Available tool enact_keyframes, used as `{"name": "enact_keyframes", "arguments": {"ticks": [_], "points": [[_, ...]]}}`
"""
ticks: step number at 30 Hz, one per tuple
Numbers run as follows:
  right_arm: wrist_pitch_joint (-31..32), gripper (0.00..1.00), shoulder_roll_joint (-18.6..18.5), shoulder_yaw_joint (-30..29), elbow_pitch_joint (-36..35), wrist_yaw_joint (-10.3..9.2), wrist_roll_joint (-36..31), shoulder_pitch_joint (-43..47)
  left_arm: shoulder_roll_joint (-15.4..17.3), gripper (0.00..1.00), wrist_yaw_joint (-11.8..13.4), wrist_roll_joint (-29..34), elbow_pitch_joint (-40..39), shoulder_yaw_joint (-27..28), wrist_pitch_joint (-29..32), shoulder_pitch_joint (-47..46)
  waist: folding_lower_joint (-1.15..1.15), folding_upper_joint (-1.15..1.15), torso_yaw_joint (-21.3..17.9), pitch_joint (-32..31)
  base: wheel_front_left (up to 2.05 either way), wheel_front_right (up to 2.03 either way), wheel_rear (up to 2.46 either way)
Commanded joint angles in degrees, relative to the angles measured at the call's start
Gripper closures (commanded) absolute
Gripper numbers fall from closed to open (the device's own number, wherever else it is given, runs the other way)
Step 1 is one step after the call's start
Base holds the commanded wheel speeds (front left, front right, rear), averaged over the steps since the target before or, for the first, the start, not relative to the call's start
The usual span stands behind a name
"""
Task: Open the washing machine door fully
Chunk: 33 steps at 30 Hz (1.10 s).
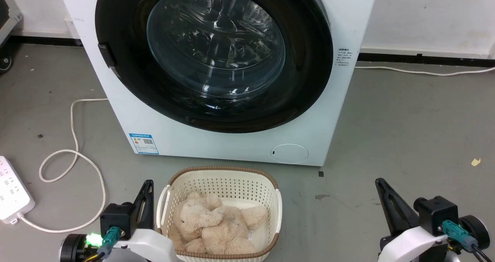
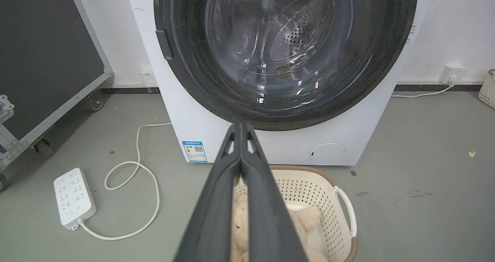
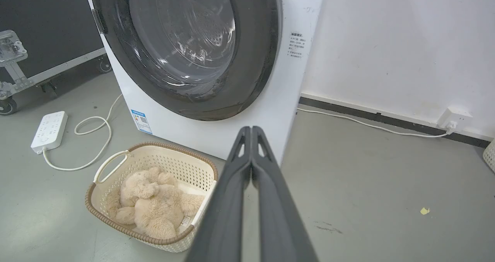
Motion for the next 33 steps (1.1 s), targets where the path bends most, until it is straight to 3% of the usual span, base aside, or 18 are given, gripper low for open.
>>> {"name": "enact_keyframes", "arguments": {"ticks": [1,33], "points": [[0.03,1.00,0.26,-0.04,-0.29,-0.06,-0.43,-0.70,-0.01,1.00,0.16,0.15,-0.23,0.01,0.01,-0.85,0.00,0.00,0.00,0.00,0.00,0.00,0.00],[0.03,1.00,0.26,-0.04,-0.29,-0.06,-0.43,-0.70,-0.01,1.00,0.16,0.15,-0.23,0.01,0.01,-0.85,0.00,0.00,0.00,0.00,0.00,0.00,0.00]]}}
